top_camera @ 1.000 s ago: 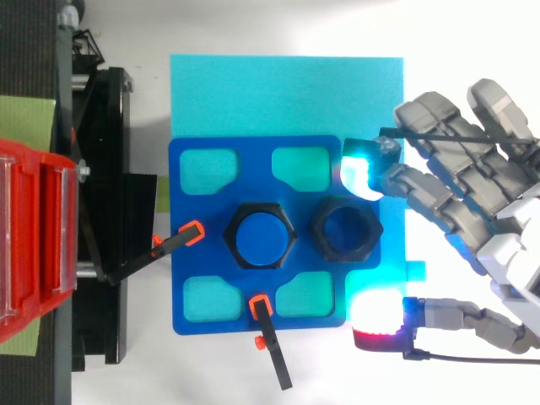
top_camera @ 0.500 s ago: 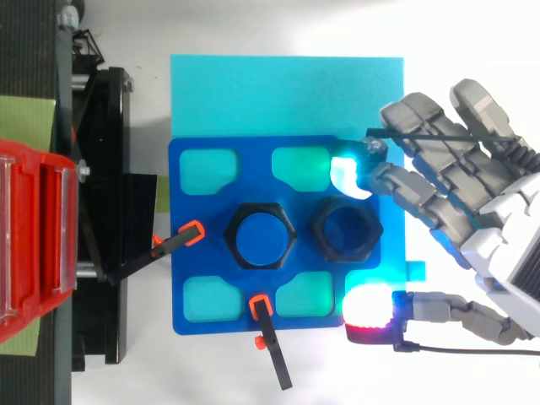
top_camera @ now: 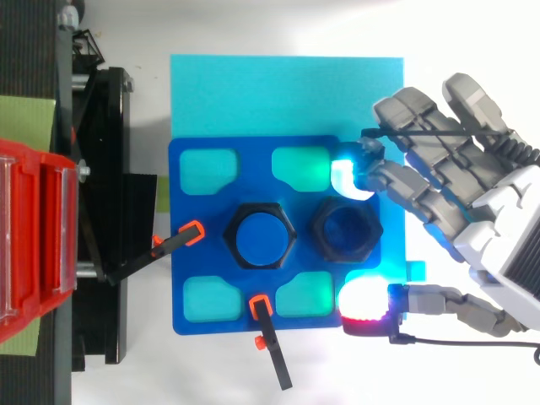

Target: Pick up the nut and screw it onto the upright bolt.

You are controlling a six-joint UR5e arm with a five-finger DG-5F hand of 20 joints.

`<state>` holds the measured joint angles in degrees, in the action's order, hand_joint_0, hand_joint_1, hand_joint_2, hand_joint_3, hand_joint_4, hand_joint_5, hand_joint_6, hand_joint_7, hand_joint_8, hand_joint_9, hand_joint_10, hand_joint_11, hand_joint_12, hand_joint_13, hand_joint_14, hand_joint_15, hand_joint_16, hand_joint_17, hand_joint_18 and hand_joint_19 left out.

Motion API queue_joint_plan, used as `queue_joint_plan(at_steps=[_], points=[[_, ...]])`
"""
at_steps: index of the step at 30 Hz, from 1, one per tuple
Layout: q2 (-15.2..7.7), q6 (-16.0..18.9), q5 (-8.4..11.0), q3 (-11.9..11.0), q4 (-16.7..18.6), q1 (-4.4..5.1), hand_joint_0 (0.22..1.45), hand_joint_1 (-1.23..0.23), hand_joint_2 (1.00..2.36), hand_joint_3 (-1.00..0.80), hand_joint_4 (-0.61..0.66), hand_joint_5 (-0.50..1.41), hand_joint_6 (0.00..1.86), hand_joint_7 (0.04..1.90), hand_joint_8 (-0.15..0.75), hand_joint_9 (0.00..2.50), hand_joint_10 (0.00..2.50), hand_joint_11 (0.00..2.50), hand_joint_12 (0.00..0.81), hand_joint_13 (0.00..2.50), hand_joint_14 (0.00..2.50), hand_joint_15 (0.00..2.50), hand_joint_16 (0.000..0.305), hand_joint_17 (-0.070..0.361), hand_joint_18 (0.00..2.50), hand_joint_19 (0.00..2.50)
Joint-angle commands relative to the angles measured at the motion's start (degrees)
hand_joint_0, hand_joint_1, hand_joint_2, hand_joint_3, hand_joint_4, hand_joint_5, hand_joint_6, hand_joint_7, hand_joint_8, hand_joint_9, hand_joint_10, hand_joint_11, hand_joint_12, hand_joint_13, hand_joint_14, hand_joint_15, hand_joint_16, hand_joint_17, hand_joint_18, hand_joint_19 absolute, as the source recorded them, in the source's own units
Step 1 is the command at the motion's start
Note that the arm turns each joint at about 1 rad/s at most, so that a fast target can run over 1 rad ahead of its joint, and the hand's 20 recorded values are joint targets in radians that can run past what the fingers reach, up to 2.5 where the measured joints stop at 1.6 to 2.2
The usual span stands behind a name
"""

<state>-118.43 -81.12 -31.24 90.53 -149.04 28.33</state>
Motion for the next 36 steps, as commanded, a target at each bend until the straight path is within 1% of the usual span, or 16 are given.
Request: queue_joint_plan(at_steps=[1,6,7,11,14,20,25,26,29,30,31,33,34,36], points=[[-0.22,0.44,-0.22,0.00,-0.11,-0.12,0.44,-0.68,1.00,-0.50,0.30,-0.20,0.50,0.96,0.296,0.29,0.00,0.00,0.436,0.17,0.00,0.00,0.058,0.132,0.00,0.00],[-0.22,0.53,-0.40,0.00,-0.11,-0.21,0.47,-0.70,1.00,-0.50,0.30,-0.19,0.50,1.03,0.285,0.29,0.00,0.00,0.422,0.18,0.00,0.00,0.056,0.126,0.00,0.00],[-0.22,0.53,-0.40,0.00,-0.20,-0.38,0.47,-0.70,1.00,-0.50,0.32,-0.19,0.50,1.04,0.284,0.30,0.00,0.00,0.420,0.18,0.00,0.00,0.055,0.124,0.00,0.00],[-0.22,0.53,-0.48,0.00,-0.11,-0.56,0.50,-0.70,1.00,-0.50,0.32,-0.18,0.50,1.13,0.283,0.32,0.00,0.00,0.407,0.20,0.00,0.00,0.052,0.117,0.02,0.00],[-0.13,0.53,-1.36,0.00,-0.11,-0.82,0.51,-0.69,1.00,-0.50,0.32,-0.16,0.50,1.21,0.286,0.35,0.00,0.00,0.401,0.22,0.00,0.00,0.051,0.114,0.04,0.00],[-0.13,0.53,-1.89,0.00,-0.20,-0.91,0.52,-0.69,1.00,-0.50,0.31,-0.15,0.50,1.32,0.291,0.38,0.00,0.00,0.393,0.25,0.00,0.00,0.049,0.111,0.08,0.00],[-0.13,1.32,-2.86,-0.18,-0.81,-1.00,0.54,-0.69,1.00,-0.50,0.30,-0.15,0.54,1.29,0.292,0.40,0.00,0.00,0.387,0.27,0.00,0.00,0.048,0.108,0.10,0.00],[-0.04,1.67,-3.12,-0.53,-1.08,-1.09,0.54,-0.68,1.00,-0.50,0.30,-0.15,0.54,1.28,0.292,0.41,0.00,0.00,0.387,0.27,0.00,0.00,0.048,0.108,0.11,0.00],[0.13,3.43,-3.74,-1.58,-3.19,-1.17,0.54,-0.68,1.00,-0.50,0.30,-0.15,0.55,1.28,0.292,0.41,0.00,0.00,0.386,0.27,0.00,0.00,0.048,0.107,0.11,0.00],[0.57,5.36,-4.44,-2.46,-6.88,-1.26,0.54,-0.68,1.00,-0.50,0.30,-0.15,0.55,1.28,0.292,0.41,0.00,0.00,0.386,0.27,0.00,0.00,0.048,0.107,0.11,0.00],[0.75,5.89,-4.53,-2.73,-8.02,-1.26,0.54,-0.68,1.00,-0.49,0.30,-0.15,0.55,1.28,0.293,0.41,0.00,0.00,0.386,0.27,0.00,0.00,0.048,0.107,0.12,0.00],[1.72,9.67,-5.58,-3.08,-13.82,-1.44,0.54,-0.68,1.00,-0.49,0.30,-0.15,0.55,1.28,0.293,0.41,0.00,0.00,0.386,0.27,0.00,0.00,0.048,0.107,0.12,0.00],[2.24,11.60,-6.02,-3.08,-15.93,-1.61,0.54,-0.67,1.00,-0.50,0.30,-0.15,0.55,1.28,0.293,0.41,0.00,0.00,0.386,0.27,0.00,0.00,0.048,0.107,0.12,0.00],[2.68,12.83,-6.29,-3.08,-17.25,-1.70,0.54,-0.67,1.00,-0.49,0.30,-0.15,0.55,1.28,0.295,0.41,0.00,0.00,0.386,0.28,0.00,0.00,0.048,0.107,0.12,0.00]])
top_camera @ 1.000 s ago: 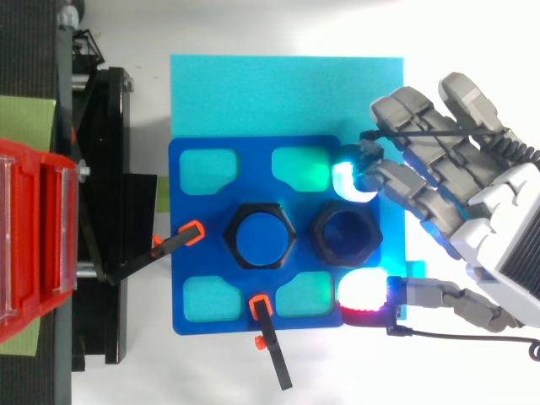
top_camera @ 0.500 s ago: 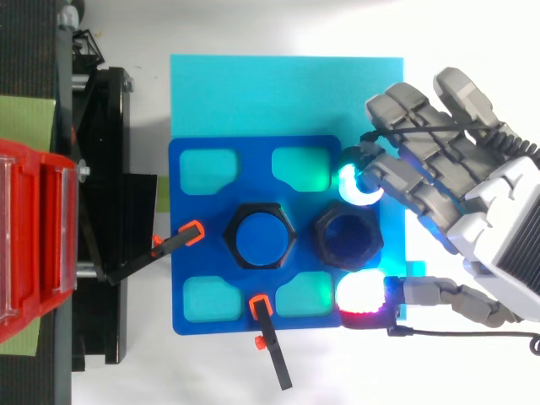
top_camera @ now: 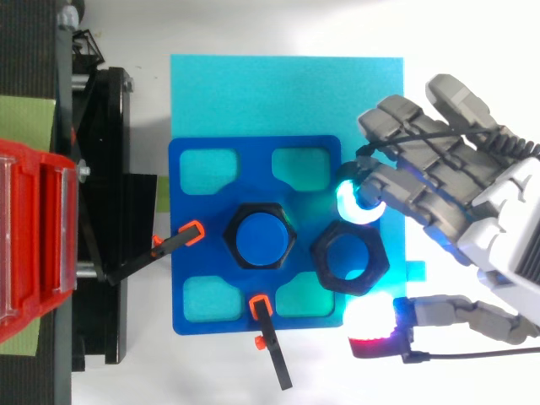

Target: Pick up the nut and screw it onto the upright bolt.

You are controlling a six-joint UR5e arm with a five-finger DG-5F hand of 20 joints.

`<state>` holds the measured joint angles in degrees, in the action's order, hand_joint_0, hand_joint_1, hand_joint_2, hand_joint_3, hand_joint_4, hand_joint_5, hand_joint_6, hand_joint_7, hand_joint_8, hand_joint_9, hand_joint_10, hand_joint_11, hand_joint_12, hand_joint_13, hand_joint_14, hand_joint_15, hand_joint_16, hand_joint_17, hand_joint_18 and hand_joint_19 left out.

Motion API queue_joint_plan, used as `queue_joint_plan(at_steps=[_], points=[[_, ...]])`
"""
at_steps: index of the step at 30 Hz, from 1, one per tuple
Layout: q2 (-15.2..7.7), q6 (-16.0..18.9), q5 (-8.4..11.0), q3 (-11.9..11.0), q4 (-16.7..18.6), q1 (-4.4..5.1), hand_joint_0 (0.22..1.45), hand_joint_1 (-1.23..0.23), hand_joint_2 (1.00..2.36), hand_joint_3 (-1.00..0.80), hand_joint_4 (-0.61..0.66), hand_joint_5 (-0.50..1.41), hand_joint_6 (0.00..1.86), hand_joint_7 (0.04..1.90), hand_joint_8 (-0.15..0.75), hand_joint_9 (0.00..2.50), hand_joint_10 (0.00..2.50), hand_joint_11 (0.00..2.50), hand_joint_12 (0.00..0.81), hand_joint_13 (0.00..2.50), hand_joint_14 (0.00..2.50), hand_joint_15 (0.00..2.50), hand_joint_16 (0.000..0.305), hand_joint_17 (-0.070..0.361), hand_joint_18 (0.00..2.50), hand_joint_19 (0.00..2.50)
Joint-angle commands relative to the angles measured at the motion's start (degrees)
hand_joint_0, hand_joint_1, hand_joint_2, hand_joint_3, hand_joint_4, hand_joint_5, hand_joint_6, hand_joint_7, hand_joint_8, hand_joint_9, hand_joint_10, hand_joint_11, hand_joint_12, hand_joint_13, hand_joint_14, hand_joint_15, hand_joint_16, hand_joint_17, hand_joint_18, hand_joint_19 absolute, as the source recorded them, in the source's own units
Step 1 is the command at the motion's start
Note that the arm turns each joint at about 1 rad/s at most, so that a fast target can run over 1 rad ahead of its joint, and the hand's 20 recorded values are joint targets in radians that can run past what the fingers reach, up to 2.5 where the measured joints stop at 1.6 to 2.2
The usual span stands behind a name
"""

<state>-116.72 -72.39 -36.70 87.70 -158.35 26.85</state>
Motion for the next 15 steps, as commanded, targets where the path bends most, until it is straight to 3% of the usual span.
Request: queue_joint_plan(at_steps=[1,9,12,15], points=[[1.32,4.98,-1.10,-0.25,-9.08,-0.31,0.54,-0.67,1.00,-0.49,0.30,-0.15,0.56,1.27,0.295,0.41,0.00,0.00,0.386,0.28,0.00,0.00,0.048,0.107,0.12,0.00],[5.36,5.50,-1.36,-0.25,-13.04,-1.28,0.54,-0.66,1.00,-0.49,0.31,-0.15,0.57,1.26,0.296,0.42,0.00,0.00,0.388,0.29,0.00,0.00,0.048,0.107,0.13,0.00],[8.79,3.22,-1.98,-0.42,-13.21,-1.98,0.54,-0.66,1.00,-0.49,0.31,-0.15,0.57,1.26,0.297,0.42,0.00,0.00,0.389,0.29,0.00,0.00,0.048,0.108,0.13,0.00],[9.41,-0.91,-4.26,-1.83,-12.33,-2.95,0.54,-0.65,1.00,-0.49,0.31,-0.15,0.57,1.26,0.297,0.42,0.00,0.00,0.388,0.29,0.00,0.00,0.048,0.108,0.13,0.00]])
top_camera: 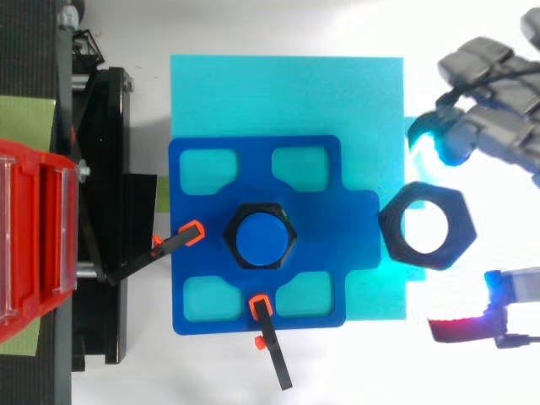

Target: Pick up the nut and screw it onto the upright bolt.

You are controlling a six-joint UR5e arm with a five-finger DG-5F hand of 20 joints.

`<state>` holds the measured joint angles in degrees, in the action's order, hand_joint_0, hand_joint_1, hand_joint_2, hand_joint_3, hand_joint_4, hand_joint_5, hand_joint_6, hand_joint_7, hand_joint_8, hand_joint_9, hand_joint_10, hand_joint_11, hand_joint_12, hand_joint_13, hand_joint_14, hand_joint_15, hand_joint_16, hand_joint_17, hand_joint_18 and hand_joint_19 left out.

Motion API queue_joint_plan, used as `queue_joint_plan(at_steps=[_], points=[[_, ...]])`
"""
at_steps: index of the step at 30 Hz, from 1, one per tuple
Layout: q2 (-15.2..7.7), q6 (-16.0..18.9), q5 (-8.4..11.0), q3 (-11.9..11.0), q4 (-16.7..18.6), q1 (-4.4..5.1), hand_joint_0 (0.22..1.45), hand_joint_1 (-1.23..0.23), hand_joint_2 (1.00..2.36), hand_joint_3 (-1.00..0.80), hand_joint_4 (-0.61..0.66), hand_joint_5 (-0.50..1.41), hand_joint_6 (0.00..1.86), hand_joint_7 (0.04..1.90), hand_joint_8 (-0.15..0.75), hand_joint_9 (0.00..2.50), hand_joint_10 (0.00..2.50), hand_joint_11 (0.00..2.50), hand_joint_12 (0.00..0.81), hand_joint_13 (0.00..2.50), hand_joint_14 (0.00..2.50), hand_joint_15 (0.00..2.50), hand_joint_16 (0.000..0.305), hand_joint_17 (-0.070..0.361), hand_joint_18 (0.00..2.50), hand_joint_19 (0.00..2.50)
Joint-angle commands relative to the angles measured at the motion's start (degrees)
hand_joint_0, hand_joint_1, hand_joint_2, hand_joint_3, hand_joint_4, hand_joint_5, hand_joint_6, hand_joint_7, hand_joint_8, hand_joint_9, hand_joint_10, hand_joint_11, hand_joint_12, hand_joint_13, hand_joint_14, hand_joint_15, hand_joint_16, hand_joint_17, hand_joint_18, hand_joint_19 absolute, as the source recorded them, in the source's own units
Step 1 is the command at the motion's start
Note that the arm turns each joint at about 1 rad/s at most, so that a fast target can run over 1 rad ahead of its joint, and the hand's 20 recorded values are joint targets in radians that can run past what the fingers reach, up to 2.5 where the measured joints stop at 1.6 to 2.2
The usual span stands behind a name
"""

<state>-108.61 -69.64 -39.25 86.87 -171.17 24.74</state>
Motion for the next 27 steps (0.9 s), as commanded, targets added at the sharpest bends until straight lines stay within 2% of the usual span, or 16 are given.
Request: queue_joint_plan(at_steps=[1,3,4,5,7,8,9,10,13,15,16,21,23,27], points=[[1.29,-4.89,-3.12,-1.27,1.10,-1.54,0.54,-0.65,1.00,-0.49,0.31,-0.15,0.57,1.26,0.297,0.42,0.00,0.00,0.388,0.29,0.00,0.00,0.048,0.108,0.13,0.00],[0.94,-5.68,-6.81,-1.18,5.32,-2.77,0.54,-0.65,1.00,-0.49,0.31,-0.15,0.57,1.26,0.297,0.42,0.00,0.00,0.388,0.30,0.00,0.00,0.048,0.108,0.14,0.00],[0.41,-6.21,-9.71,-1.18,9.98,-3.39,0.54,-0.65,1.00,-0.49,0.31,-0.15,0.57,1.26,0.299,0.42,0.00,0.00,0.388,0.30,0.00,0.00,0.048,0.107,0.14,0.00],[-0.03,-7.00,-11.73,-1.18,12.88,-3.74,0.54,-0.65,1.00,-0.49,0.31,-0.15,0.57,1.26,0.299,0.42,0.00,0.00,0.388,0.30,0.00,0.00,0.048,0.108,0.14,0.00],[-0.11,-8.15,-13.40,-1.18,15.25,-4.18,0.54,-0.65,1.00,-0.49,0.31,-0.15,0.57,1.26,0.299,0.42,0.00,0.00,0.388,0.30,0.00,0.00,0.048,0.107,0.14,0.00],[-0.11,-8.15,-13.40,-1.18,15.25,-4.18,0.54,-0.65,1.00,-0.49,0.31,-0.15,0.57,1.26,0.300,0.42,0.00,0.00,0.388,0.30,0.00,0.00,0.048,0.108,0.15,0.00],[-1.87,-9.90,-16.30,-1.88,18.15,-5.05,0.54,-0.65,1.00,-0.49,0.31,-0.15,0.57,1.25,0.300,0.42,0.00,0.00,0.388,0.30,0.00,0.00,0.048,0.108,0.15,0.00],[-2.14,-9.99,-16.92,-2.41,18.41,-5.23,0.54,-0.65,1.00,-0.49,0.31,-0.15,0.57,1.26,0.300,0.42,0.00,0.00,0.388,0.30,0.00,0.00,0.048,0.108,0.15,0.00],[-6.09,-8.85,-19.29,-6.45,18.59,-6.90,0.54,-0.64,1.00,-0.49,0.31,-0.15,0.57,1.25,0.300,0.42,0.00,0.00,0.387,0.31,0.00,0.00,0.048,0.108,0.15,0.00],[-6.97,-8.32,-20.34,-7.95,18.24,-7.25,0.54,-0.64,1.00,-0.49,0.31,-0.15,0.57,1.26,0.300,0.42,0.00,0.00,0.387,0.31,0.00,0.00,0.048,0.108,0.15,0.00],[-8.55,-7.79,-22.63,-9.79,17.10,-8.13,0.54,-0.64,1.00,-0.49,0.31,-0.15,0.57,1.25,0.299,0.42,0.00,0.00,0.386,0.31,0.00,0.00,0.048,0.108,0.15,0.00],[-9.08,-7.97,-23.51,-9.79,17.10,-8.39,0.54,-0.64,1.00,-0.49,0.31,-0.15,0.57,1.25,0.299,0.42,0.00,0.00,0.386,0.32,0.00,0.00,0.048,0.107,0.17,0.00],[-9.61,-7.35,-24.04,-9.79,16.74,-9.01,0.54,-0.64,1.00,-0.49,0.31,-0.15,0.57,1.26,0.299,0.42,0.00,0.00,0.385,0.33,0.00,0.00,0.048,0.107,0.17,0.00],[-10.13,-6.65,-25.00,-9.79,16.13,-9.36,0.54,-0.64,1.00,-0.49,0.31,-0.15,0.57,1.25,0.301,0.42,0.00,0.00,0.386,0.33,0.00,0.00,0.048,0.107,0.18,0.00]])
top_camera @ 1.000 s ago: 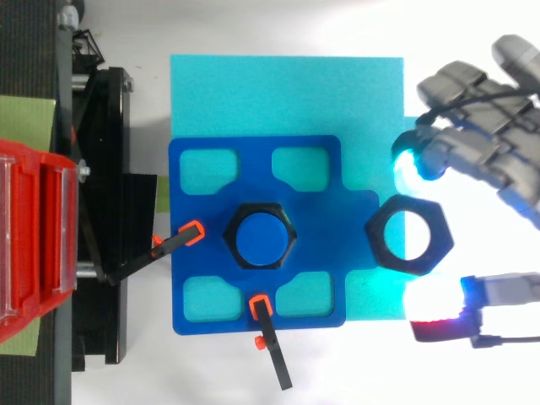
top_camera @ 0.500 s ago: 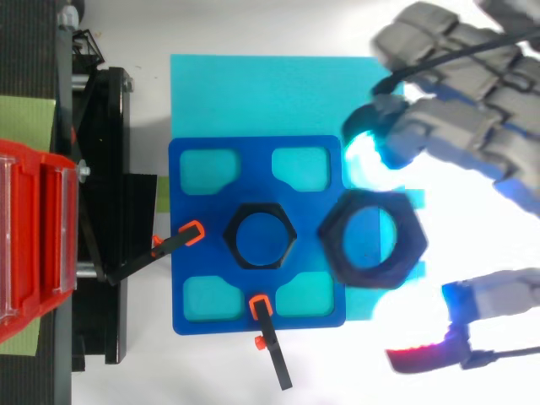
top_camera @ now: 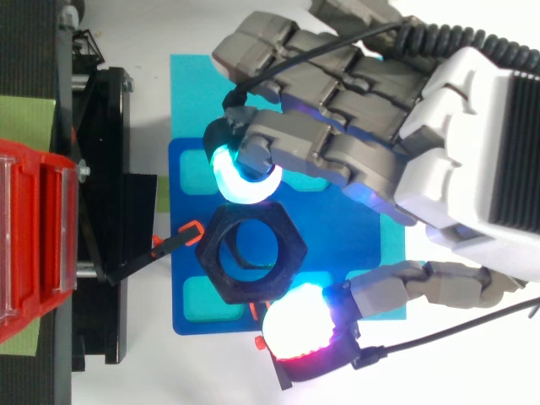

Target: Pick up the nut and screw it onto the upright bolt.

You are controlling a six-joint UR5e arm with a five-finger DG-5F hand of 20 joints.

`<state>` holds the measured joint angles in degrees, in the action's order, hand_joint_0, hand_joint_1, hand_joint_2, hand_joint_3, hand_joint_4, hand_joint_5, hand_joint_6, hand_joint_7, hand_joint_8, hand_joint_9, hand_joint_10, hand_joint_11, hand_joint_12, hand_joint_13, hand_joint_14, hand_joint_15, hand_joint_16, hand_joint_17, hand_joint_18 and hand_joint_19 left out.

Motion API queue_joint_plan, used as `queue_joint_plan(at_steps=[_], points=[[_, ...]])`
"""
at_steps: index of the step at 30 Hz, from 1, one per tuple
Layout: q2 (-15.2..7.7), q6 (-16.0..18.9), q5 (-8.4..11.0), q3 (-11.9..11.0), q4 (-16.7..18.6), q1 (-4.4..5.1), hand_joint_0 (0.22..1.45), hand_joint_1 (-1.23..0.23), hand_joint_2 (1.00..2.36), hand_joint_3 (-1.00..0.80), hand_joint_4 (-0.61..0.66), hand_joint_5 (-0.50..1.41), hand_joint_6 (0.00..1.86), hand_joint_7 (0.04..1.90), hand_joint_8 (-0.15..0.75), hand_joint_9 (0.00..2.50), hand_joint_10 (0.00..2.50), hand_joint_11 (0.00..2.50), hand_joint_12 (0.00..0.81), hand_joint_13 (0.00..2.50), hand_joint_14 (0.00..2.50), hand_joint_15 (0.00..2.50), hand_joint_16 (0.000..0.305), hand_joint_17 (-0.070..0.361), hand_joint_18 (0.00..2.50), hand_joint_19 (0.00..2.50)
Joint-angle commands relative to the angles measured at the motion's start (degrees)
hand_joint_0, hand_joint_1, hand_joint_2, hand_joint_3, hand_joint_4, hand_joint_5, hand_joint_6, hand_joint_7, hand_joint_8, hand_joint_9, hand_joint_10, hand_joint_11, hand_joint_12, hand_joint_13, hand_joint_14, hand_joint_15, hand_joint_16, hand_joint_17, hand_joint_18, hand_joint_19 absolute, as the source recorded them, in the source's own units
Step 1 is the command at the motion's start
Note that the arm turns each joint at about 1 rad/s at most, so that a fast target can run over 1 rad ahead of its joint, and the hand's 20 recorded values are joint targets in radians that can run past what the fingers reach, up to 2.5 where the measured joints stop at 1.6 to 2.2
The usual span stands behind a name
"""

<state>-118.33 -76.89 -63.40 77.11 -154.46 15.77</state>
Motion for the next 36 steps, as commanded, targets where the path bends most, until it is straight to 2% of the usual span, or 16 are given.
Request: queue_joint_plan(at_steps=[1,4,10,12,18,21,26,30,33,36], points=[[-0.41,0.60,-0.84,-0.03,-0.57,-0.39,0.54,-0.64,1.00,-0.49,0.31,-0.15,0.57,1.26,0.300,0.42,0.00,0.00,0.386,0.34,0.00,0.00,0.048,0.107,0.18,0.00],[-0.41,0.69,-1.55,-0.03,-1.54,-0.39,0.54,-0.64,1.00,-0.49,0.31,-0.16,0.57,1.25,0.301,0.42,0.00,0.00,0.385,0.34,0.00,0.00,0.048,0.107,0.18,0.00],[-0.41,0.60,-1.37,-0.03,-4.00,-0.66,0.54,-0.64,1.00,-0.49,0.31,-0.16,0.57,1.25,0.300,0.43,0.00,0.00,0.384,0.34,0.00,0.00,0.048,0.107,0.18,0.00],[-0.41,0.16,-1.37,-0.03,-6.55,-0.66,0.54,-0.64,1.00,-0.49,0.31,-0.16,0.57,1.25,0.300,0.43,0.00,0.00,0.383,0.34,0.00,0.00,0.048,0.107,0.19,0.00],[-0.41,0.43,-1.37,-0.03,-8.40,-0.66,0.54,-0.64,1.00,-0.49,0.31,-0.16,0.57,1.25,0.300,0.43,0.00,0.00,0.379,0.36,0.00,0.00,0.047,0.106,0.21,0.00],[-0.41,0.60,-1.55,-0.03,-9.28,-1.10,0.54,-0.64,1.00,-0.49,0.31,-0.16,0.57,1.25,0.300,0.43,0.00,0.00,0.380,0.36,0.00,0.00,0.047,0.106,0.21,0.00],[-0.41,0.60,-1.72,-0.03,-8.66,-1.71,0.54,-0.63,1.00,-0.48,0.31,-0.16,0.57,1.25,0.301,0.43,0.00,0.00,0.380,0.37,0.00,0.00,0.047,0.106,0.22,0.00],[-0.41,0.60,-1.72,-0.03,-7.87,-1.80,0.54,-0.63,1.00,-0.49,0.31,-0.16,0.57,1.25,0.302,0.43,0.00,0.00,0.380,0.37,0.00,0.00,0.047,0.106,0.22,0.00],[-0.41,0.60,-2.34,-0.03,-6.46,-1.89,0.54,-0.63,1.00,-0.49,0.30,-0.16,0.57,1.25,0.302,0.43,0.00,0.00,0.381,0.38,0.00,0.00,0.047,0.107,0.22,0.00],[-0.50,0.51,-3.83,-0.03,-4.79,-2.15,0.53,-0.63,1.00,-0.48,0.30,-0.16,0.57,1.24,0.302,0.43,0.00,0.00,0.381,0.38,0.00,0.00,0.048,0.107,0.23,0.00]])
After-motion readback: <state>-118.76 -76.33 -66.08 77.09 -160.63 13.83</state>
